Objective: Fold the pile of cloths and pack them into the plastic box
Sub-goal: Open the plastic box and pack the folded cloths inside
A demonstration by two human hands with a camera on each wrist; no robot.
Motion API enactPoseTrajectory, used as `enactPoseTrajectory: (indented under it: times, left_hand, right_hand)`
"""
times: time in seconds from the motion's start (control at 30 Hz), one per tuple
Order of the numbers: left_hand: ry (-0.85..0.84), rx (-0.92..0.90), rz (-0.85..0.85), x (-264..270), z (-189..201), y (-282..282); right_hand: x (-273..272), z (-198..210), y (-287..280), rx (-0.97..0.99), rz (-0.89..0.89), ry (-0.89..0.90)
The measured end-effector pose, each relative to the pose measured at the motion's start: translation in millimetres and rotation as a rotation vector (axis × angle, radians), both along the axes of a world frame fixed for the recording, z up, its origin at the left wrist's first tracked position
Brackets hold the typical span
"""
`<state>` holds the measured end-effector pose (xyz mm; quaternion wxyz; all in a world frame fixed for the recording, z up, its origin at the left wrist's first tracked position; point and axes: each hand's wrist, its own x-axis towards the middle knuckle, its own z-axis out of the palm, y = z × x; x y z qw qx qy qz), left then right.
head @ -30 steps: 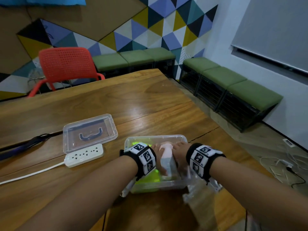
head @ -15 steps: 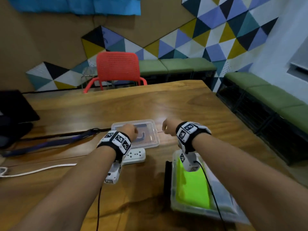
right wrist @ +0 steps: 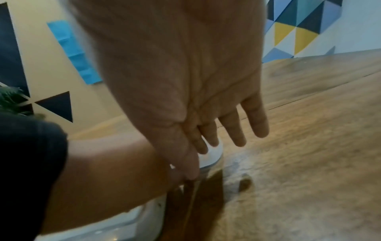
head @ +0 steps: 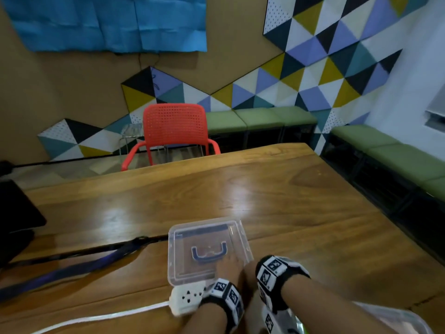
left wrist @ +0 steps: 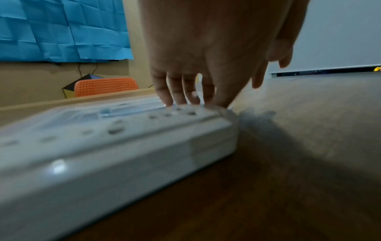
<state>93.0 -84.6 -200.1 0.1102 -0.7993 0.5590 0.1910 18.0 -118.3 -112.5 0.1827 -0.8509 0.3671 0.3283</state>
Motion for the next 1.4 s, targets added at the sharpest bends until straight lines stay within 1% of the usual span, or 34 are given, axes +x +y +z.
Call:
enactPoseTrajectory:
  times: [0.07,0.1,0.13,0.2,0.27,0.33,0.4,0.47,0.5,0.6,0.63,0.67,0.7,0.73,0.83,0.87,0.9,0.93,0.97,1.03,1.07,1.13,1.2,1.27,1.33,1.4]
  left_hand:
    - [0.026,-0.034,-0.001,-3.7,1.1,-5.7]
    - [0.047,-0.067,0.002,-3.2,2.7,-7.1]
    - [0.051,-0.104,0.006,-0.4,7.5,-8.5]
    - [0.002,-0.254,0.029,8.8,20.9,-6.3]
    - [-0.050,-0.384,0.047,19.2,38.7,0.6]
    - [0.005,-0.515,0.032,26.9,62.2,10.0]
    - [0.085,-0.625,-0.017,28.8,82.5,18.3]
    - [0.078,-0.677,-0.062,28.8,101.1,22.9]
    - [0.043,-0.694,-0.053,30.3,108.4,24.2]
    - [-0.110,-0.721,0.056,37.2,134.0,32.9]
    - [-0.131,-0.744,0.101,40.0,142.8,36.0]
    - [-0.107,-0.779,0.154,41.3,151.4,38.8]
    - [-0.034,-0.817,0.199,42.5,158.5,39.0]
    - [0.094,-0.859,0.228,41.3,164.7,37.4]
    - [0.634,-0.945,0.302,17.3,178.1,24.2]
    - [0.780,-0.966,0.340,2.5,181.7,20.3]
    - [0.880,-0.981,0.378,-12.0,182.9,15.5]
    - [0.935,-0.999,0.398,-26.4,184.1,11.3]
    - [0.952,-1.011,0.408,-40.5,184.8,8.0]
    - [0.930,-1.003,0.435,-66.2,179.8,3.1]
    - [0.916,-0.963,0.461,-78.1,174.4,3.0]
    - [0.892,-0.825,0.497,-98.4,156.4,6.7]
    - [0.864,-0.674,0.419,-114.3,134.1,16.0]
    - [0.775,-0.557,0.305,-126.6,115.6,28.0]
    - [0.656,-0.473,0.256,-136.4,101.2,37.2]
    - [0.598,-0.437,0.271,-144.3,91.2,42.2]
  right_hand:
    - [-0.5,2.6,-6.7,0.010,0.002,-0.042]
    - [-4.0,3.0,-10.3,-0.006,0.010,-0.101]
    - [-1.8,-2.0,-17.7,-0.062,0.016,-0.091]
    - [5.5,-4.5,-26.5,-0.205,0.050,-0.121]
    - [9.7,-2.6,-30.8,-0.303,-0.002,-0.251]
    - [4.6,5.5,-35.1,-0.361,-0.032,-0.429]
    - [-5.1,15.9,-36.8,-0.346,-0.149,-0.609]
    - [-17.1,32.5,-35.2,-0.317,-0.247,-0.752]
    - [-24.5,41.0,-35.2,-0.310,-0.286,-0.809]
    - [-55.3,72.9,-42.6,-0.321,-0.392,-0.947]
    - [-68.5,82.4,-49.2,-0.333,-0.433,-0.978]
    - [-82.0,92.1,-56.9,-0.345,-0.473,-1.005]
    - [-95.9,101.5,-63.0,-0.370,-0.506,-1.030]
    - [-110.0,109.3,-68.3,-0.404,-0.527,-1.043]
    - [-150.6,127.8,-72.7,-0.483,-0.579,-1.028]
    - [-164.2,130.8,-72.3,-0.507,-0.601,-1.019]
    - [-178.3,132.1,-71.6,-0.526,-0.626,-1.009]
    - [-191.9,132.2,-70.3,-0.541,-0.651,-0.996]
    - [-205.8,130.9,-67.2,-0.549,-0.681,-0.974]
    - [-232.8,123.4,-61.3,-0.552,-0.735,-0.919]
    - [-245.0,117.6,-57.6,-0.541,-0.769,-0.880]
    - [-267.1,100.8,-47.9,-0.485,-0.859,-0.803]
    - [-286.8,77.7,-37.6,-0.395,-0.956,-0.763]
    - [-301.8,54.7,-25.3,-0.316,-1.003,-0.710]
    - [-311.6,36.1,-14.1,-0.275,-0.991,-0.643]
    - [-317.4,23.0,-5.5,-0.273,-0.965,-0.596]
